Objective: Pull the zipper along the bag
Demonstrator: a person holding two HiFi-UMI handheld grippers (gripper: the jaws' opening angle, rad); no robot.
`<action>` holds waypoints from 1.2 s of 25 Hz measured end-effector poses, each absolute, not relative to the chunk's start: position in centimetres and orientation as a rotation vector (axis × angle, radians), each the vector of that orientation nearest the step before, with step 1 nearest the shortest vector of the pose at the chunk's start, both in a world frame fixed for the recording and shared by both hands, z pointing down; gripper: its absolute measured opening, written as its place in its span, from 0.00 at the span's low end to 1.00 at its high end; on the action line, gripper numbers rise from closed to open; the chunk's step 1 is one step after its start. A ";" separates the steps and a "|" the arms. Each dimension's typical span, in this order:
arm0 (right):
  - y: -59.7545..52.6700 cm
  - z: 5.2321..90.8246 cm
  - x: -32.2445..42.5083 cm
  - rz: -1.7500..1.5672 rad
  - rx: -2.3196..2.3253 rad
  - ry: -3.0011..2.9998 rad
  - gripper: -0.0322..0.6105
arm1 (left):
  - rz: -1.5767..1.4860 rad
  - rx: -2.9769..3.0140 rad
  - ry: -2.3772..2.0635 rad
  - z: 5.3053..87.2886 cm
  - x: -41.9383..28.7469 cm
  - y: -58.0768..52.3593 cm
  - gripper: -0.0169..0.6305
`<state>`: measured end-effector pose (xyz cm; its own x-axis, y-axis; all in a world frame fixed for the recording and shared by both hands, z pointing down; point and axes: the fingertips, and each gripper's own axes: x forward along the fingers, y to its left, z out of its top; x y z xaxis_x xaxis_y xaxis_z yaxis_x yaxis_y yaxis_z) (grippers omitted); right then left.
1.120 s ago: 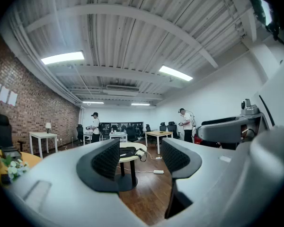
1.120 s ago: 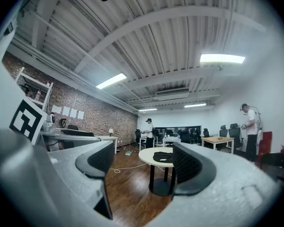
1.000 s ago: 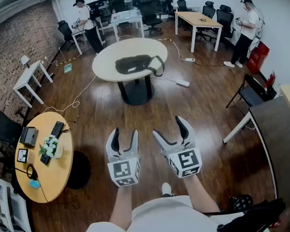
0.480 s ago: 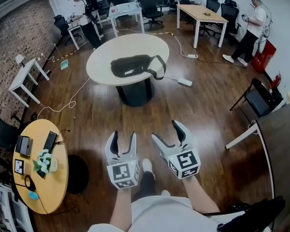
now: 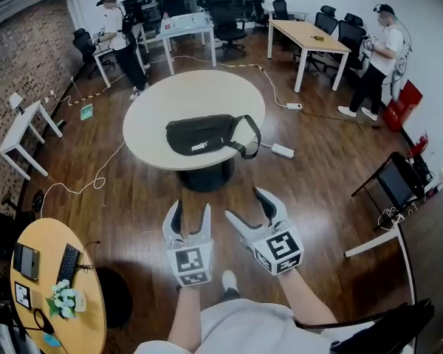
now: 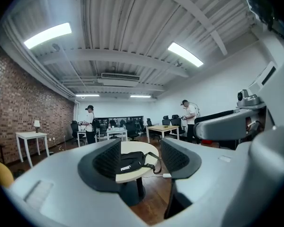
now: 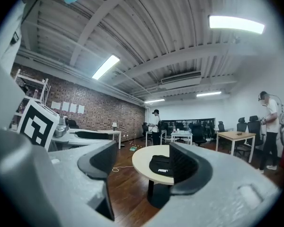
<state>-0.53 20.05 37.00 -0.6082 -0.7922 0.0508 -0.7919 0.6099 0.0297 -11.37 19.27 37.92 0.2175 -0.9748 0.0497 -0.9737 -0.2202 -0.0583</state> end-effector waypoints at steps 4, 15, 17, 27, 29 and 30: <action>13.8 37.5 -1.5 -0.011 1.393 -2.740 0.56 | -0.082 -2.426 1.976 37.7 -13.8 12.7 0.46; -0.5 40.0 -0.2 0.089 1.460 -2.719 0.54 | -0.133 -2.500 1.919 40.3 -12.6 -0.9 0.46; -4.5 40.4 0.1 0.096 1.461 -2.725 0.53 | -0.153 -2.486 1.917 40.7 -12.4 -4.3 0.46; -24.7 36.7 0.9 0.056 1.375 -2.840 0.51 | -0.106 -2.452 1.962 37.3 -11.0 -23.1 0.45; -27.6 36.9 1.7 0.065 1.376 -2.840 0.51 | -0.140 -2.462 1.952 37.7 -10.2 -26.1 0.45; -29.0 37.4 2.1 0.082 1.376 -2.833 0.51 | -0.163 -2.468 1.948 38.1 -9.8 -27.5 0.45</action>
